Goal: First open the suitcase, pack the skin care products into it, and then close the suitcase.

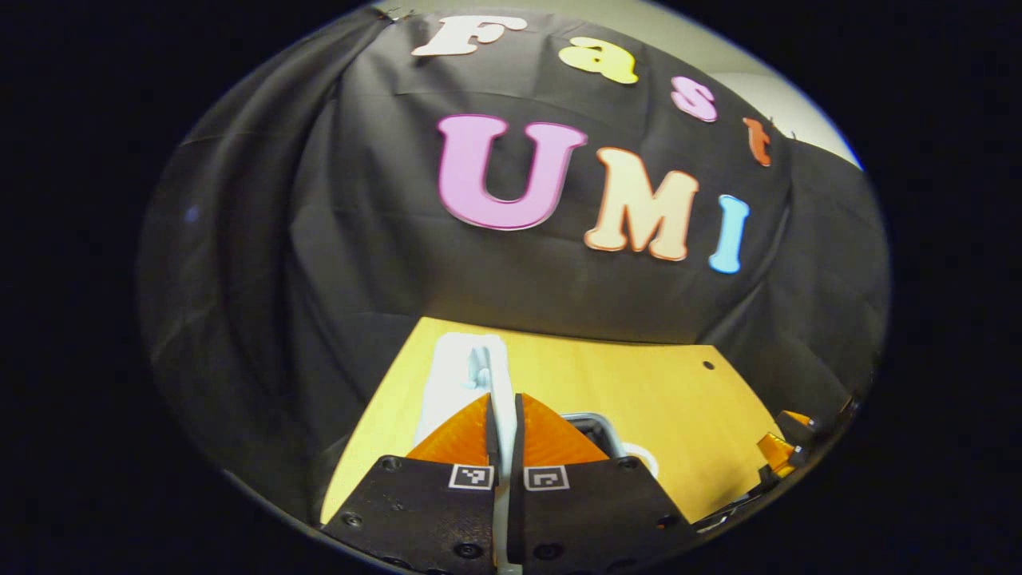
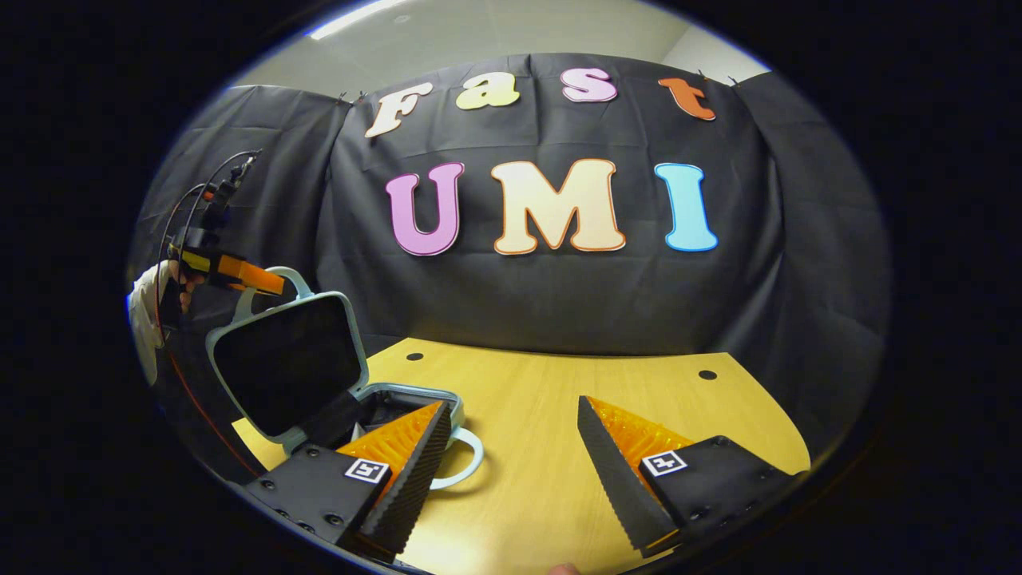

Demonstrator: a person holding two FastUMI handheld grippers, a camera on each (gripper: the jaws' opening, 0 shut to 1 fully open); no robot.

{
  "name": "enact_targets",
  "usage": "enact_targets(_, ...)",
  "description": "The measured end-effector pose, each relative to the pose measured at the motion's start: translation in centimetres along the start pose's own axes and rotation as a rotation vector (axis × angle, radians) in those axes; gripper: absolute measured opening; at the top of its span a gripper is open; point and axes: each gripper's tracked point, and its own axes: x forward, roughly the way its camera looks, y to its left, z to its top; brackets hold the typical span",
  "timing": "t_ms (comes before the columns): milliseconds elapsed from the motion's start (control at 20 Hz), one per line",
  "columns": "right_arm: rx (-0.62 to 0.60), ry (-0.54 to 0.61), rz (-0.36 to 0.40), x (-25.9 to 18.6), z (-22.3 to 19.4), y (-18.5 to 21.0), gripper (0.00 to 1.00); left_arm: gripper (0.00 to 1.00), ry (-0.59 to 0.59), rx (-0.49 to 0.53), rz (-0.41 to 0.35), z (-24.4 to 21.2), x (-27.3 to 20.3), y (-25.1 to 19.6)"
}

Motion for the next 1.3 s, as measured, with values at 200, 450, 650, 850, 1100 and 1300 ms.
enact_targets(200, -0.023, -0.008, -0.014, -1.0, 0.4, -2.3, 0.99, 0.0, 0.024, 0.001, -0.119, -1.6, 2.3, -7.3)
enact_targets(450, -0.031, -0.007, -0.058, -2.0, 0.3, -6.2, 0.95, 0.0, 0.073, 0.012, -0.204, -5.6, 5.1, -13.5)
enact_targets(650, -0.024, -0.011, -0.104, -3.1, 0.5, -9.5, 0.99, 0.04, 0.14, 0.028, -0.256, -10.5, 7.4, -17.4)
enact_targets(850, -0.04, -0.026, -0.138, -4.3, 1.0, -12.6, 0.99, 0.07, 0.231, 0.07, -0.255, -15.0, 9.4, -19.7)
enact_targets(1100, -0.063, -0.068, -0.16, -6.1, 2.6, -16.4, 0.99, 0.13, 0.299, 0.091, -0.209, -18.7, 10.8, -20.7)
enact_targets(1300, -0.082, -0.07, -0.145, -6.8, 3.1, -18.5, 0.98, 0.46, 0.173, 0.077, -0.138, -15.4, 11.4, -20.9)
